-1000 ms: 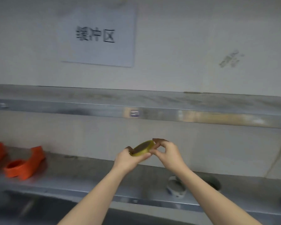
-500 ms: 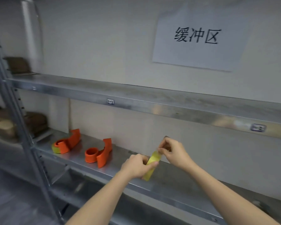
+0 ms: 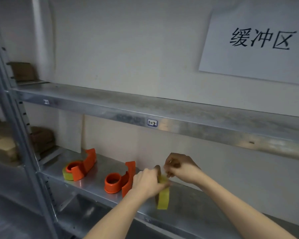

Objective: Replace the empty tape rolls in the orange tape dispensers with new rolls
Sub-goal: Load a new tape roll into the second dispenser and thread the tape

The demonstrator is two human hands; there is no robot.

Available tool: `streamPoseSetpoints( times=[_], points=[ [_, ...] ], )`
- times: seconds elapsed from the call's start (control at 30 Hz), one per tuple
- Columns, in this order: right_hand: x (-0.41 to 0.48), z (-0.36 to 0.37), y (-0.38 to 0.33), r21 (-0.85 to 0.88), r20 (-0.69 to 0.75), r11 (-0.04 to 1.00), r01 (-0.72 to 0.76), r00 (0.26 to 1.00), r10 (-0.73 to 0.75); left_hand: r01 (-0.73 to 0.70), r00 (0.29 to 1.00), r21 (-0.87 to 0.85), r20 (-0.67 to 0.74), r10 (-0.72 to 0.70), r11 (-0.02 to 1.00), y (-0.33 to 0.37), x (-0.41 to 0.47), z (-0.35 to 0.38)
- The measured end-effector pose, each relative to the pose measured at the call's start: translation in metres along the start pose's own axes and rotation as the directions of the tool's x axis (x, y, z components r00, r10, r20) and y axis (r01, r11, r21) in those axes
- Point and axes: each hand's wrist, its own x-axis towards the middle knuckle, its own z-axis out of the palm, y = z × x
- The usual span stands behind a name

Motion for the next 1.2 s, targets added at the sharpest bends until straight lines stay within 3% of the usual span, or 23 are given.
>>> streamPoseSetpoints(
  times=[0.13,0.33,0.5,0.67,0.8,1.0,1.2],
  points=[
    [0.018,0.035,-0.023,-0.151,-0.078,0.988,-0.039,0.997,0.027,-0.052,0.998,-0.004,0.039,0.052,0.999,-0.039,0.016,-0.013],
    [0.031,0.072,-0.053,-0.285,-0.133,0.956,-0.073,0.99,0.036,-0.253,0.929,-0.251,0.206,0.307,0.934,-0.084,0.033,-0.024],
    [0.035,0.076,-0.067,-0.294,-0.17,0.946,-0.138,0.981,0.09,-0.188,0.939,-0.355,0.21,0.274,0.916,-0.112,0.028,-0.029],
    [0.044,0.084,-0.069,-0.339,-0.119,0.913,-0.226,0.973,0.196,-0.146,0.94,-0.269,0.263,0.219,0.952,-0.12,0.02,-0.021],
    [0.048,0.087,-0.067,-0.311,-0.166,0.919,-0.241,0.966,0.197,-0.106,0.914,-0.286,0.348,0.206,0.952,-0.126,0.009,-0.009],
    [0.049,0.093,-0.076,-0.162,-0.138,0.965,-0.204,0.973,0.183,-0.069,0.936,-0.404,0.29,0.199,0.912,-0.13,0.013,-0.01],
    [0.044,0.088,-0.076,-0.145,-0.074,0.978,-0.151,0.987,0.142,-0.084,0.95,-0.5,0.221,0.221,0.862,-0.127,0.019,-0.012]
  ],
)
